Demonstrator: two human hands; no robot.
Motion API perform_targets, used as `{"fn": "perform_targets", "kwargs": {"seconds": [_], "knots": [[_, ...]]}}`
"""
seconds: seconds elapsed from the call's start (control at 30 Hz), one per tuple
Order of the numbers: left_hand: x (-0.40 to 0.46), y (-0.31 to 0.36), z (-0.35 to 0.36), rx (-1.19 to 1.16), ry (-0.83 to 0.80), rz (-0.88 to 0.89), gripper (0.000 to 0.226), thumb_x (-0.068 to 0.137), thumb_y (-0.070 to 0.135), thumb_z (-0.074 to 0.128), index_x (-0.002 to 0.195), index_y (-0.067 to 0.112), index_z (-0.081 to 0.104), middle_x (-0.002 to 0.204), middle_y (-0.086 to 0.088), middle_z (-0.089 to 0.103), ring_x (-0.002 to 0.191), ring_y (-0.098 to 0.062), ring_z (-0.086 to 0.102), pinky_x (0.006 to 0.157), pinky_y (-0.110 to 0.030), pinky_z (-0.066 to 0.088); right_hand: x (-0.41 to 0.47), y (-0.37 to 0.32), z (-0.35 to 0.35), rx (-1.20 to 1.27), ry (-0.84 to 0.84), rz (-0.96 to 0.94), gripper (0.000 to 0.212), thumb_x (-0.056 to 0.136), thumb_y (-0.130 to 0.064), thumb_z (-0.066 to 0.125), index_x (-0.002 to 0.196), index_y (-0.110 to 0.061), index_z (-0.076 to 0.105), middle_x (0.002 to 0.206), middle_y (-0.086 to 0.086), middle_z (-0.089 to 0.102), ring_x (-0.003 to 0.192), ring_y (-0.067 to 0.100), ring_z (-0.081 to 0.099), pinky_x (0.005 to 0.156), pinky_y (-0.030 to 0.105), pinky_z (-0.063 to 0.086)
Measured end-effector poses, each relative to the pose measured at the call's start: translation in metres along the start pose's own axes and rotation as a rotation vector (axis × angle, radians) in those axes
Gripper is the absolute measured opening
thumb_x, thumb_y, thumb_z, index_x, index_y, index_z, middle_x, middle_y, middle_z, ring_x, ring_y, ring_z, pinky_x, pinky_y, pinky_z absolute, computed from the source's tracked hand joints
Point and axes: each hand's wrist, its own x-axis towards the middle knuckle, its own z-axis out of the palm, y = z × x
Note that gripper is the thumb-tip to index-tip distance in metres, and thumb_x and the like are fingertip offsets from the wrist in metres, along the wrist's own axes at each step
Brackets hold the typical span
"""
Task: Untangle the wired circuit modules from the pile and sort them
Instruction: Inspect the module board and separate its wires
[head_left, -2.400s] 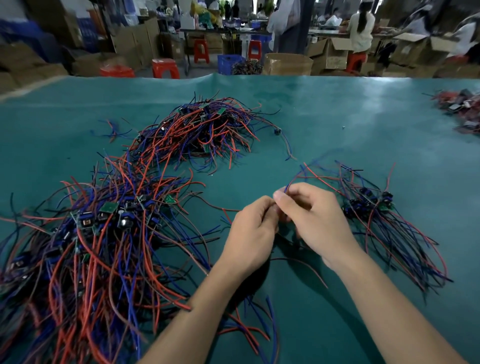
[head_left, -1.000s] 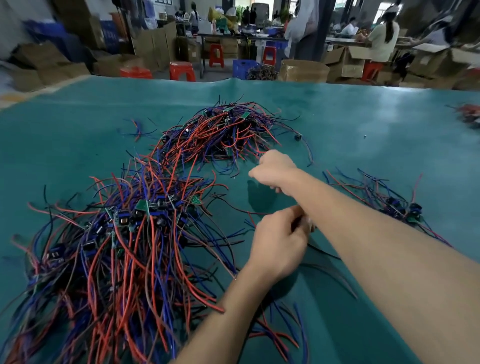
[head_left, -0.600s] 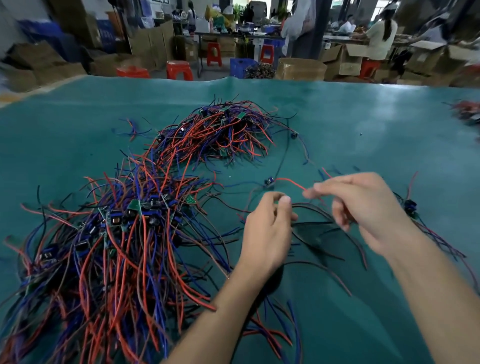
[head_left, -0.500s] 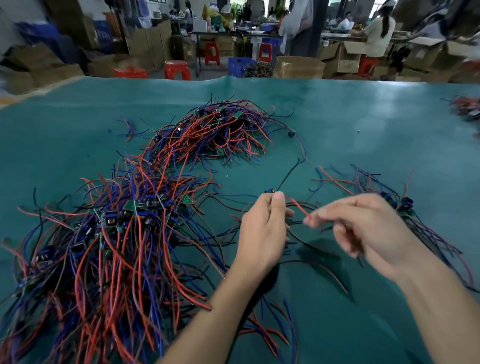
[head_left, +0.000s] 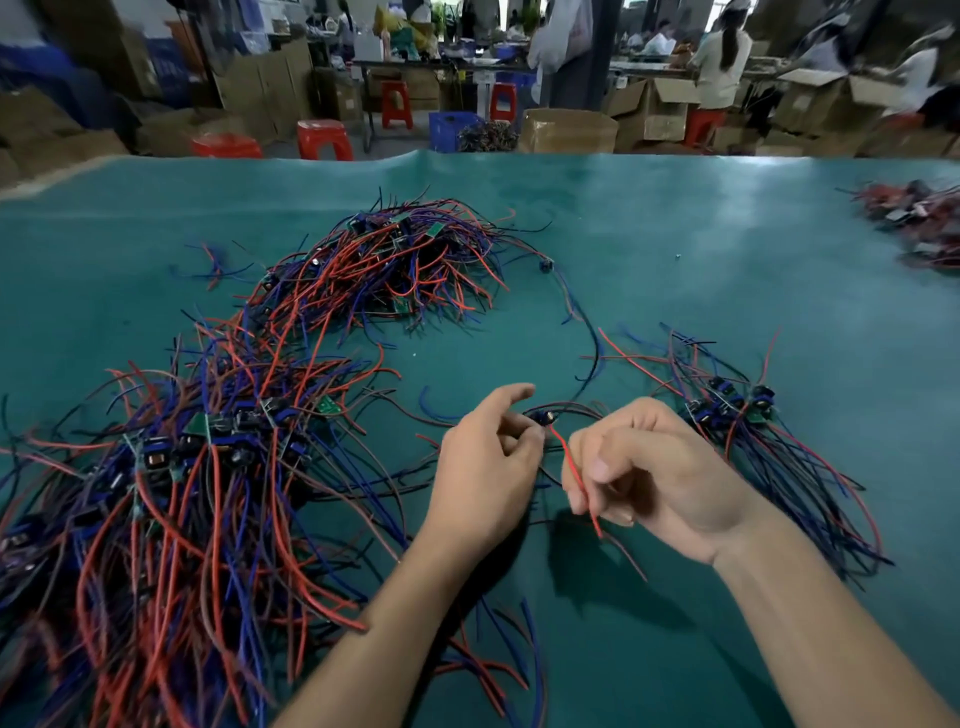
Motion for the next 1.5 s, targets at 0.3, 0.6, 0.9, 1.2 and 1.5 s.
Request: {"fn": "perform_targets", "kwargs": {"seconds": [0.3, 0.6, 0.9, 1.2, 1.5], "knots": [[-0.003, 0.000, 0.001, 0.160, -0.077, 0.114, 0.009, 0.089, 0.017, 0.070, 0.092, 0.023, 0.076, 0.076, 0.007, 0.070, 0.063, -0.003, 0.055, 0.069, -0.024, 0.048, -0.004, -0.003, -0.007, 0.379, -0.257, -0.063, 0.032, 0.062, -0.020, 0.070, 0.045, -0.011, 0.045, 0.047, 0.008, 0.044, 0.044, 0.014, 0.036, 0.042, 0.032, 0.017], [-0.002, 0.000, 0.002, 0.174, 0.027, 0.107, 0.011, 0.089, 0.023, 0.068, 0.079, 0.024, 0.069, 0.059, 0.016, 0.060, 0.057, 0.001, 0.051, 0.059, -0.010, 0.036, 0.006, 0.011, -0.019, -0.262, 0.703, -0.032, 0.021, 0.073, -0.013, 0.088, 0.090, -0.016, 0.077, 0.072, 0.002, 0.072, 0.063, 0.012, 0.064, 0.050, 0.024, 0.048], [-0.005, 0.003, 0.003, 0.110, 0.035, 0.143, 0.009, 0.087, 0.015, 0.070, 0.088, 0.024, 0.074, 0.078, 0.011, 0.071, 0.064, 0.001, 0.059, 0.069, -0.019, 0.048, 0.010, 0.018, -0.011, -0.172, 0.745, -0.048, 0.016, 0.086, -0.005, 0.079, 0.099, -0.012, 0.076, 0.070, 0.006, 0.073, 0.061, 0.015, 0.067, 0.055, 0.023, 0.053], [-0.011, 0.009, 0.002, -0.162, -0.195, 0.074, 0.035, 0.080, -0.006, 0.042, 0.068, 0.020, 0.062, 0.091, -0.002, 0.077, 0.071, -0.017, 0.074, 0.053, -0.022, 0.050, -0.001, -0.001, -0.043, 0.435, 0.932, -0.246, 0.050, 0.097, 0.009, 0.054, 0.136, -0.021, 0.051, 0.083, 0.012, 0.077, 0.071, 0.015, 0.068, 0.060, 0.020, 0.051], [-0.006, 0.006, 0.005, -0.260, -0.205, 0.010, 0.044, 0.097, 0.058, 0.043, 0.083, 0.023, 0.067, 0.071, -0.013, 0.070, 0.052, -0.019, 0.064, 0.048, -0.025, 0.047, 0.011, 0.007, -0.007, 0.114, 0.615, -0.127, 0.075, 0.097, 0.008, 0.055, 0.153, -0.031, 0.024, 0.095, 0.016, 0.079, 0.072, 0.016, 0.064, 0.055, 0.020, 0.046]]}}
